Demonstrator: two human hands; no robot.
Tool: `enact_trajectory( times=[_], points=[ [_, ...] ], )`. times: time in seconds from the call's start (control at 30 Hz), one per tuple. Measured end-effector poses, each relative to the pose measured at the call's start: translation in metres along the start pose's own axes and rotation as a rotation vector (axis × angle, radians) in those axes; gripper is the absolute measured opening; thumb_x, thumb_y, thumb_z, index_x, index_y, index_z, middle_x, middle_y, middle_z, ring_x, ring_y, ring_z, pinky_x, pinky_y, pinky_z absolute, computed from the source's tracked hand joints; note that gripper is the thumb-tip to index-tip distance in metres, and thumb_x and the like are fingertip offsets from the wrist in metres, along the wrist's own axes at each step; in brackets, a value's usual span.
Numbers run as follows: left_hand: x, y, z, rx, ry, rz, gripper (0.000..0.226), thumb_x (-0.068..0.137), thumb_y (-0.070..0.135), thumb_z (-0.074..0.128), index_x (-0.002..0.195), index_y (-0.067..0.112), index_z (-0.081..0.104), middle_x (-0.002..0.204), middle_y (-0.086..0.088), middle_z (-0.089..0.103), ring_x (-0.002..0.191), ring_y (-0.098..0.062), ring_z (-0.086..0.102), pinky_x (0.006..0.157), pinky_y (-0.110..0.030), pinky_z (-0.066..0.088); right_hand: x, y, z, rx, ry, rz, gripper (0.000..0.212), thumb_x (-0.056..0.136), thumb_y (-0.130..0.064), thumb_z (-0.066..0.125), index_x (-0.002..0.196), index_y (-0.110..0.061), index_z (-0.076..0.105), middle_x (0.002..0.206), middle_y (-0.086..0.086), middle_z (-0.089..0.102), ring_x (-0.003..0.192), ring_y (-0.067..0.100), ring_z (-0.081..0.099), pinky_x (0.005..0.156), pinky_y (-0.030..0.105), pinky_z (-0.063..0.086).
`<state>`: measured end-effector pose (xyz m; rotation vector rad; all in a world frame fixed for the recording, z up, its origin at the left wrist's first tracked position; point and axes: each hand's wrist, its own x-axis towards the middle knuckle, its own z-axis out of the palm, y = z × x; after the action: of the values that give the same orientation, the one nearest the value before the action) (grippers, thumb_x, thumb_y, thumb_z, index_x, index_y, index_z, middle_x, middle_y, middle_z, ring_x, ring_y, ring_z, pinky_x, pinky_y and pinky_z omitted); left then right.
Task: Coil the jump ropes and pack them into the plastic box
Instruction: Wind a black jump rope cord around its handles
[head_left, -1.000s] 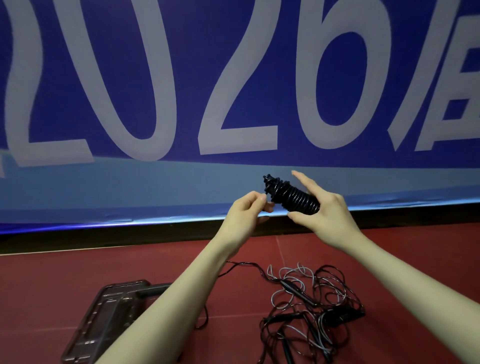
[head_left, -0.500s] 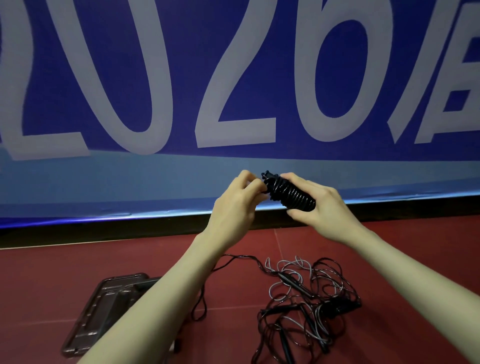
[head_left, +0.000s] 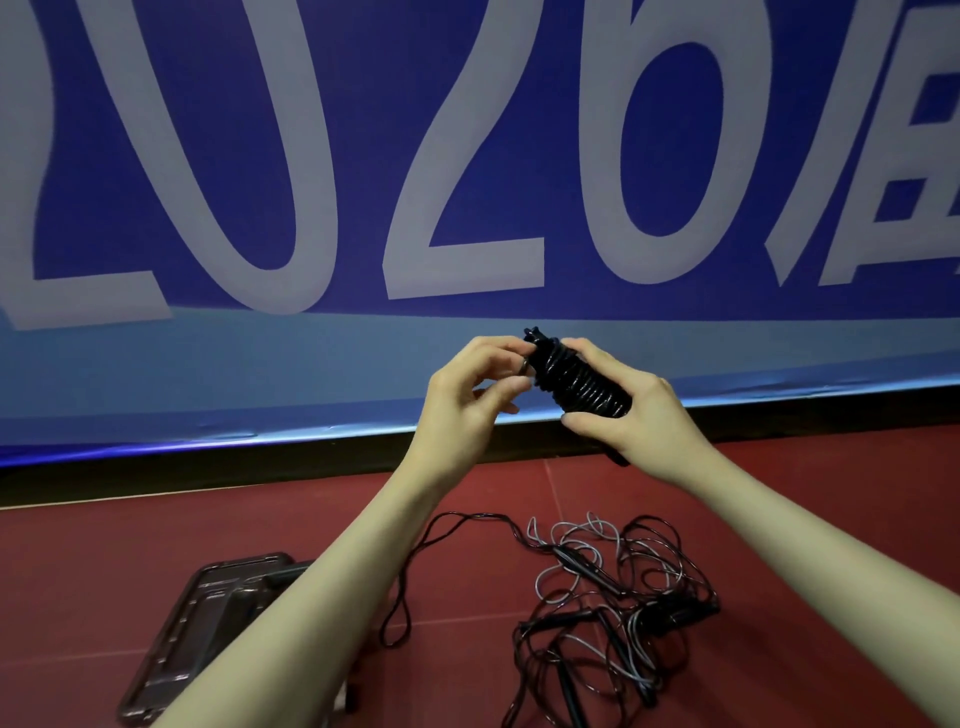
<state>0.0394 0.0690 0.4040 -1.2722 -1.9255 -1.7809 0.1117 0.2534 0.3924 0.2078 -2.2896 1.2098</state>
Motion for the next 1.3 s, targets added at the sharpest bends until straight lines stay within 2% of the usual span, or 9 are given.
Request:
enact_trajectory(
  times=[0.1, 0.23, 0.4, 0.57, 0.73, 0.9, 1.03, 1.13, 1.3],
  points=[
    [0.001, 0.005, 0.004, -0.101, 0.088, -0.097, 0.021, 0.091, -0.003, 0.056, 0.085, 0.016, 0.062, 0.105, 0.01, 0.069, 0.087, -0.007, 0.063, 0.063, -0.021, 0.048, 0.002, -0.003, 0.0, 0.057, -0.005, 0.015, 0.067, 0.079, -0.004, 0.073, 0.133, -0.039, 0.052, 0.086, -0.007, 0.066, 0.059, 0.006, 0.053, 0.056, 0.021, 0.046],
    [0.007, 0.005, -0.001, -0.213, 0.233, -0.191, 0.016, 0.094, 0.0, 0.054, 0.088, 0.013, 0.061, 0.086, 0.007, 0.071, 0.066, -0.006, 0.056, 0.058, -0.022, 0.049, -0.001, -0.005, 0.002, -0.034, -0.046, -0.033, 0.069, 0.078, -0.003, 0.074, 0.129, -0.045, 0.053, 0.087, -0.013, 0.064, 0.062, 0.002, 0.049, 0.06, 0.015, 0.043],
    [0.007, 0.001, -0.009, -0.135, 0.201, -0.242, 0.01, 0.094, -0.004, 0.053, 0.089, 0.002, 0.059, 0.081, -0.005, 0.069, 0.052, -0.008, 0.052, 0.06, -0.022, 0.053, -0.006, -0.003, 0.01, -0.017, -0.041, -0.005, 0.068, 0.079, -0.001, 0.074, 0.133, -0.038, 0.054, 0.074, -0.029, 0.06, 0.053, 0.001, 0.047, 0.055, 0.01, 0.037],
    [0.006, 0.001, -0.015, -0.089, 0.153, -0.23, 0.02, 0.092, -0.005, 0.055, 0.083, 0.013, 0.059, 0.067, 0.005, 0.069, 0.052, -0.007, 0.053, 0.06, -0.022, 0.053, -0.003, -0.007, 0.013, 0.049, -0.043, 0.006, 0.069, 0.077, -0.005, 0.076, 0.128, -0.047, 0.056, 0.09, -0.01, 0.068, 0.059, 0.01, 0.049, 0.058, 0.024, 0.045],
    [0.007, 0.003, -0.025, -0.074, 0.086, -0.232, 0.024, 0.087, 0.002, 0.065, 0.096, 0.019, 0.05, 0.069, -0.004, 0.069, 0.058, -0.015, 0.06, 0.067, -0.024, 0.053, -0.003, -0.007, 0.013, 0.034, -0.083, -0.01, 0.072, 0.077, -0.007, 0.076, 0.126, -0.054, 0.053, 0.09, 0.012, 0.067, 0.059, 0.018, 0.052, 0.058, 0.037, 0.05],
    [0.009, 0.002, -0.026, -0.001, 0.111, -0.232, 0.019, 0.079, 0.001, 0.074, 0.075, 0.016, 0.062, 0.066, -0.001, 0.067, 0.056, -0.012, 0.06, 0.062, -0.025, 0.053, -0.004, -0.006, 0.01, -0.097, -0.077, -0.093, 0.071, 0.078, -0.007, 0.073, 0.131, -0.048, 0.051, 0.08, -0.003, 0.062, 0.058, 0.006, 0.047, 0.06, 0.018, 0.043],
    [0.012, 0.005, -0.026, 0.077, 0.145, -0.204, 0.023, 0.075, 0.0, 0.077, 0.068, 0.013, 0.06, 0.068, -0.003, 0.066, 0.06, -0.015, 0.062, 0.064, -0.029, 0.056, -0.003, -0.005, 0.01, -0.299, -0.052, -0.147, 0.073, 0.079, -0.017, 0.07, 0.137, -0.048, 0.04, 0.086, -0.005, 0.058, 0.071, 0.017, 0.053, 0.069, 0.039, 0.05],
    [0.013, 0.007, -0.022, 0.275, 0.144, -0.129, 0.022, 0.076, 0.004, 0.078, 0.068, 0.017, 0.062, 0.066, -0.003, 0.067, 0.058, -0.013, 0.062, 0.063, -0.026, 0.053, -0.004, -0.004, 0.008, -0.355, -0.027, -0.174, 0.071, 0.078, -0.025, 0.064, 0.14, -0.047, 0.036, 0.083, -0.007, 0.054, 0.07, 0.018, 0.053, 0.068, 0.042, 0.051],
    [0.011, 0.004, -0.021, 0.478, 0.11, 0.007, 0.006, 0.08, 0.008, 0.076, 0.083, 0.005, 0.071, 0.075, -0.008, 0.072, 0.064, -0.024, 0.065, 0.064, -0.037, 0.051, -0.006, -0.004, 0.007, -0.453, -0.011, -0.201, 0.069, 0.077, -0.033, 0.057, 0.141, -0.045, 0.036, 0.082, -0.006, 0.055, 0.069, 0.02, 0.052, 0.067, 0.041, 0.051]
  ],
)
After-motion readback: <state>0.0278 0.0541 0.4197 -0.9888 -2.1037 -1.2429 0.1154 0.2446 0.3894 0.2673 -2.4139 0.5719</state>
